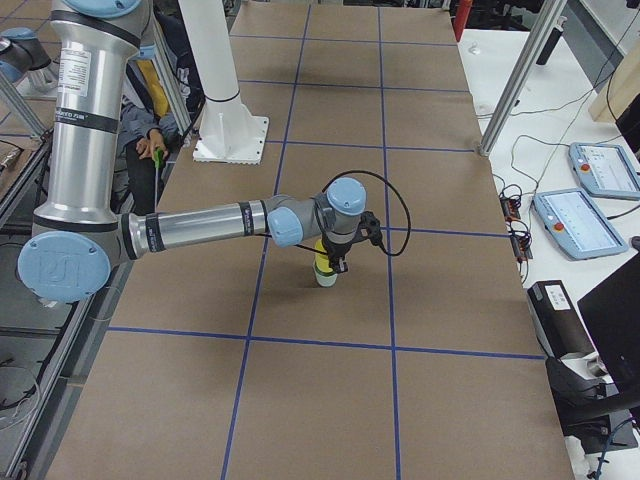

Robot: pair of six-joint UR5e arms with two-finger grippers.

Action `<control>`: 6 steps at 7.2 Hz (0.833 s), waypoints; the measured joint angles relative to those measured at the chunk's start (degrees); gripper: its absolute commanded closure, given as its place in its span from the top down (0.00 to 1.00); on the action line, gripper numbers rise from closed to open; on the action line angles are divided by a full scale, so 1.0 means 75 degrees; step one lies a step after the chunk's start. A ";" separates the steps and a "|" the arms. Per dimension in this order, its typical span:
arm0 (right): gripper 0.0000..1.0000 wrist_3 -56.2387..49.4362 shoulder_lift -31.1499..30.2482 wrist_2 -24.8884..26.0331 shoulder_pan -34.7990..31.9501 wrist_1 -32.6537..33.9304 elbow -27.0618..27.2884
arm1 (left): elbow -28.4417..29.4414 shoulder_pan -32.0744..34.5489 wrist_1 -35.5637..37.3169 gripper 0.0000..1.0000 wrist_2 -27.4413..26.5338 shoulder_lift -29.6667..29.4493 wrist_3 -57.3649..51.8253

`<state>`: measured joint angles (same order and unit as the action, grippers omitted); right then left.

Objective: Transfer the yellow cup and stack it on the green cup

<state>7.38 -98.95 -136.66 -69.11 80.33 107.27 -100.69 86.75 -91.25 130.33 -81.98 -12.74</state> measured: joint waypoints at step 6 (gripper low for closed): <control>1.00 -0.0057 0.0128 0.0066 0.0003 0.0000 -0.0021 | 0.0002 0.0000 0.0009 1.00 0.0001 0.0024 0.0000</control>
<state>6.96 -97.98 -136.17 -69.09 80.34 107.11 -100.67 86.75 -91.18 130.34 -81.80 -12.74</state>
